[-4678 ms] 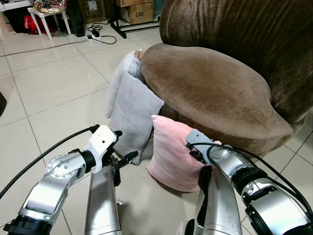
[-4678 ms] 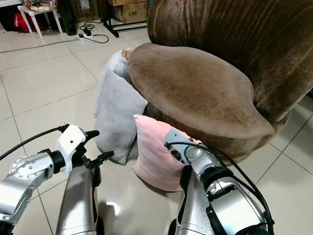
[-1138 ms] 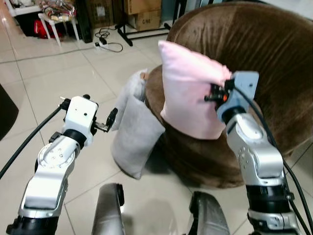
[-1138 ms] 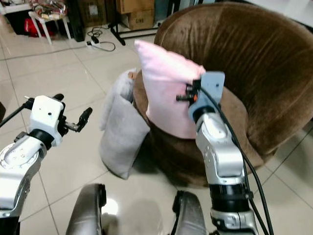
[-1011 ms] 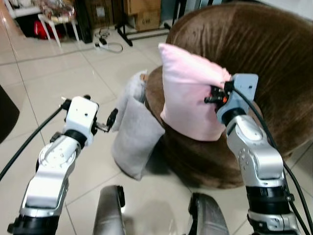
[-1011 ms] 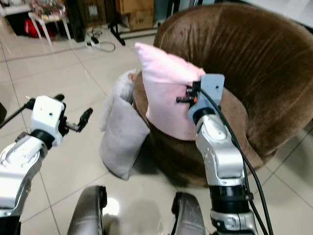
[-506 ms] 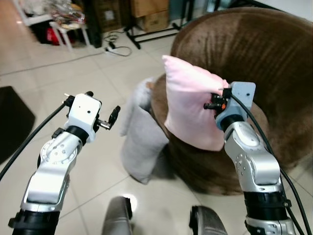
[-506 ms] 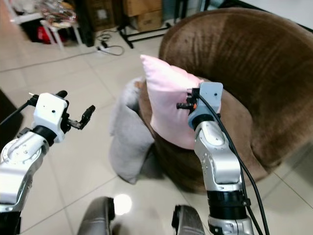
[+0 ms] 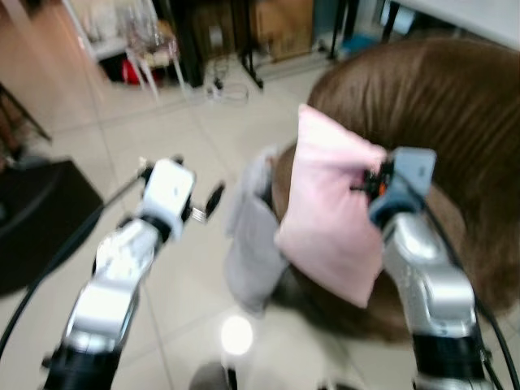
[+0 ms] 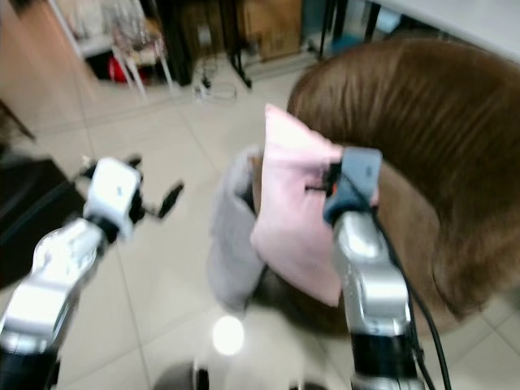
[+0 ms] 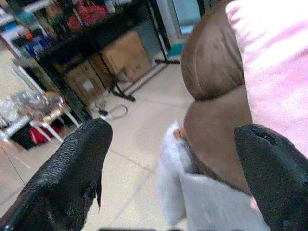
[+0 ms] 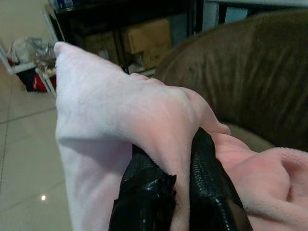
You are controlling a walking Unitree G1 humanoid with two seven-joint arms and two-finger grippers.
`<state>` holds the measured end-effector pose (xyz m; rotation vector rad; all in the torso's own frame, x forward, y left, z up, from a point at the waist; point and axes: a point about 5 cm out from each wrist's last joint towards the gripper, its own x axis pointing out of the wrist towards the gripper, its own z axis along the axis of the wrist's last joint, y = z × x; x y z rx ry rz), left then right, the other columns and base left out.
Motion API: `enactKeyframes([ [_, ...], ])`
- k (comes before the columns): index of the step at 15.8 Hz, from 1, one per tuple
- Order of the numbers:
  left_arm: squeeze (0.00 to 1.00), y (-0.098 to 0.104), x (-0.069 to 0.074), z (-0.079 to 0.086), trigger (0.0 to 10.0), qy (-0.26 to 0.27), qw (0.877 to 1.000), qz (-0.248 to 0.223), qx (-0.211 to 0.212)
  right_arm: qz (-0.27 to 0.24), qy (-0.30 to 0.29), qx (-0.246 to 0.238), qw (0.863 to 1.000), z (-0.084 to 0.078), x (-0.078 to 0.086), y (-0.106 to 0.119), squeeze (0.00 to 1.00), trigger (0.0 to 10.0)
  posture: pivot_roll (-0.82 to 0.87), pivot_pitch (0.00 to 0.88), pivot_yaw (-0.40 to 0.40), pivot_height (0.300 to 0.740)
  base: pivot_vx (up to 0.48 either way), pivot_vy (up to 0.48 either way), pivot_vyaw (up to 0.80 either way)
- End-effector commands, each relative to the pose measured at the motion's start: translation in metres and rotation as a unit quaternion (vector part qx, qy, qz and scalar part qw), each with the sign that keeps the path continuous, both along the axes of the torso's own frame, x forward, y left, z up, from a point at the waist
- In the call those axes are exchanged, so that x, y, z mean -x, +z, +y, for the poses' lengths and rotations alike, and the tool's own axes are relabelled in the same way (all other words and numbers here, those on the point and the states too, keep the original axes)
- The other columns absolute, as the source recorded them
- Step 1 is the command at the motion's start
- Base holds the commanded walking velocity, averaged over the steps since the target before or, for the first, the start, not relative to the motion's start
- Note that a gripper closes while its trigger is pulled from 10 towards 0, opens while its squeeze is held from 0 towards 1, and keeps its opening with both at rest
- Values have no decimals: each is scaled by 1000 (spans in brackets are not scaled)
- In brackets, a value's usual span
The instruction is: Move the pillow to the sofa from floor
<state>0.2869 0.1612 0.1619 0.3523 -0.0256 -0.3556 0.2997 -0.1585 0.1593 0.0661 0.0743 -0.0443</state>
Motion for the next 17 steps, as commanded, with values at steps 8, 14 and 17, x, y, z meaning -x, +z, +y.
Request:
enactKeyframes([
  [8,0,-1,-4,10,10000,22,1000,-3,-12,-13,14,1,1000,7,0,8,0,10000,-75,0,66,740,0,0,0],
  [14,0,1,-10,18,10000,46,999,-17,-17,-19,47,-4,999,25,-15,9,0,10000,-40,0,38,740,0,0,0],
  [17,0,-8,-8,13,10000,40,999,-9,-16,-12,46,-4,999,24,-12,1,0,10000,-53,0,45,740,0,0,0],
])
